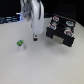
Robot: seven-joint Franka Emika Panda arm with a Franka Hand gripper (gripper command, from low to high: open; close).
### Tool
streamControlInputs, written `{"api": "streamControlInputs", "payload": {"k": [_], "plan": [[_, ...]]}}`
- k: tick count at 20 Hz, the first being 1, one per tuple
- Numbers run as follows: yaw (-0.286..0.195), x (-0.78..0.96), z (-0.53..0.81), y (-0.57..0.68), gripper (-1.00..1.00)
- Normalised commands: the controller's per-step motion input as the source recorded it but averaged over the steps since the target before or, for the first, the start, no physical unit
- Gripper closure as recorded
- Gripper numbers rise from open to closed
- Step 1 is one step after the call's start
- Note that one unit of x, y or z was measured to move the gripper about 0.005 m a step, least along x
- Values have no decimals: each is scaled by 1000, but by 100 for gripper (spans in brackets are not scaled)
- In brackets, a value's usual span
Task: Open the kcup holder, insert the kcup into the holder, and close the kcup holder
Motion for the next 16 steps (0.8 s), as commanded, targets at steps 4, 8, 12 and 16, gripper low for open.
{"api": "streamControlInputs", "payload": {"k": [4,8,12,16], "plan": [[-222,-433,-365,-501,-100],[-234,-433,-416,-506,-100],[-233,-408,-455,-514,-100],[-237,-341,-440,-536,-100]]}}
